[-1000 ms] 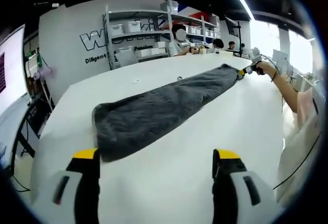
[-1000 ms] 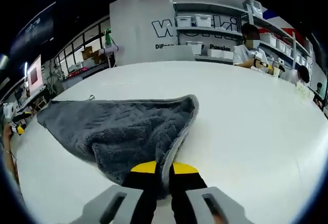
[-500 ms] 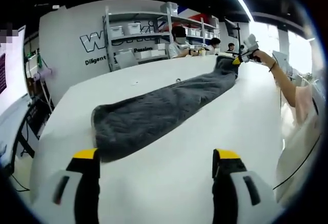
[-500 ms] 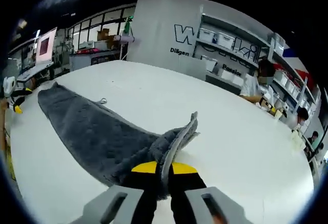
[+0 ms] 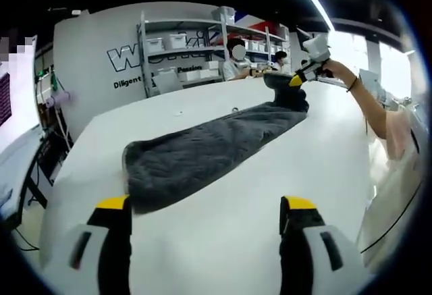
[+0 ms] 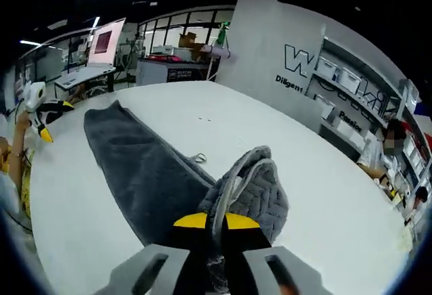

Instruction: Fold the towel on the table until its edges align and the towel forms a compact rectangular stack.

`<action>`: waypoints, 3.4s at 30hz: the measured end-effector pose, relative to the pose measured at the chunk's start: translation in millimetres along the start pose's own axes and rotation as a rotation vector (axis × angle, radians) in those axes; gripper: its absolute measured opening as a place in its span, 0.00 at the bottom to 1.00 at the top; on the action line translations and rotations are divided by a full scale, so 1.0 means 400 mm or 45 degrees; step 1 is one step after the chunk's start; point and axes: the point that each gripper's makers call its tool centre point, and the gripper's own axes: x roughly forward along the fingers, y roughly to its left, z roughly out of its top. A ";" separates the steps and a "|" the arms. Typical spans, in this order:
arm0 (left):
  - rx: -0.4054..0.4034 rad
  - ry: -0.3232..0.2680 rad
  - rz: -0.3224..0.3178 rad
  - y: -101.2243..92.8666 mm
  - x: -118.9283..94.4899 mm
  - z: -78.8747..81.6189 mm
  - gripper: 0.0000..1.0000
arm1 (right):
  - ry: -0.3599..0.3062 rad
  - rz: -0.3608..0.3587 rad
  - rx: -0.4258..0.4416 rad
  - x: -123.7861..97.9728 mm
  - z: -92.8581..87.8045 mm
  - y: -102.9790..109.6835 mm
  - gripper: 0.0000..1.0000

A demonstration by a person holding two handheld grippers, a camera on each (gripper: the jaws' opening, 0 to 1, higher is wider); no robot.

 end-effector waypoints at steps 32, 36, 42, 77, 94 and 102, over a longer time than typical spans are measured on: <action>-0.006 -0.043 0.032 0.014 -0.037 -0.010 0.96 | -0.204 0.434 -0.203 0.191 0.430 0.482 0.06; 0.000 -0.040 0.045 0.022 -0.050 -0.013 0.96 | -0.217 0.444 -0.227 0.208 0.476 0.523 0.06; 0.005 -0.035 0.059 0.027 -0.064 -0.017 0.96 | -0.211 0.471 -0.259 0.255 0.524 0.598 0.06; 0.011 0.011 0.060 0.018 -0.053 -0.025 0.96 | -0.367 0.592 -0.181 0.401 0.476 0.848 0.41; 0.016 -0.031 0.059 -0.005 -0.038 0.020 0.96 | -0.338 0.621 -0.274 0.213 0.379 0.682 0.93; 0.044 -0.032 0.024 -0.034 -0.010 0.051 0.96 | -0.311 0.587 -0.323 0.100 0.280 0.586 0.99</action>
